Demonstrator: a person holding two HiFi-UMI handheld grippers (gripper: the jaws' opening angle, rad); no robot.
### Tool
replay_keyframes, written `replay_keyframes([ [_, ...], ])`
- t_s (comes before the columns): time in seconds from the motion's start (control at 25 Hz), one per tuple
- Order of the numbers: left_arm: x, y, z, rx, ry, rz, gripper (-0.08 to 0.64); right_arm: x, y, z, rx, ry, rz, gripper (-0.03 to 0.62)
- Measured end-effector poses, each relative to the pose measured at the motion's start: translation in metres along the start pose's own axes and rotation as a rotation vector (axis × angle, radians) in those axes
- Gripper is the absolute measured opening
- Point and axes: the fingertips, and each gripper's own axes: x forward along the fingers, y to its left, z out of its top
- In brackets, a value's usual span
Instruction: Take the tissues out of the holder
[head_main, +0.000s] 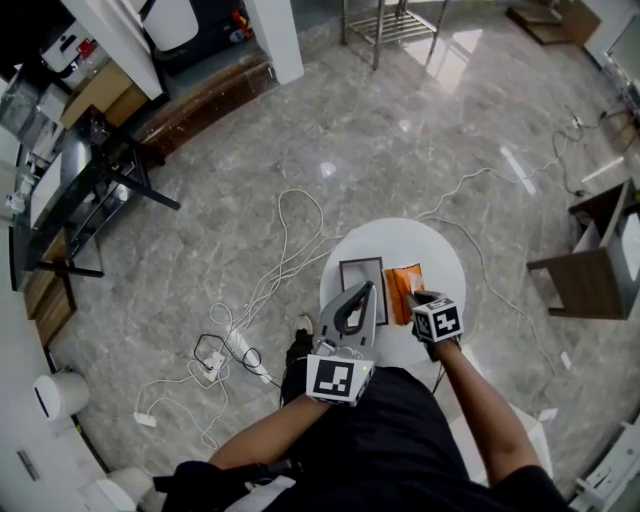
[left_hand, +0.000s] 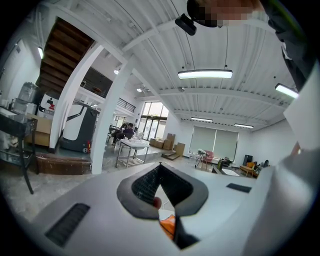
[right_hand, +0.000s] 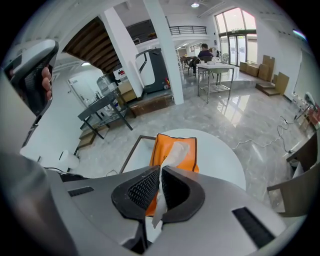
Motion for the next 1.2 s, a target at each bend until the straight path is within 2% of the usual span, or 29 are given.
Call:
replay_keyframes([
  [0.08, 0.002, -0.003, -0.001, 0.002, -0.001, -0.002, -0.001, 0.001, -0.003, -0.004, 0.034, 0.004, 0.009, 0.014],
  [0.6, 0.008, -0.010, -0.007, 0.002, 0.017, -0.002, -0.002, 0.002, -0.022, -0.012, 0.095, 0.009, 0.022, 0.014],
  [1.2, 0.018, -0.019, -0.007, 0.021, 0.028, -0.016, -0.001, 0.008, -0.035, -0.021, 0.103, 0.034, 0.028, 0.014],
])
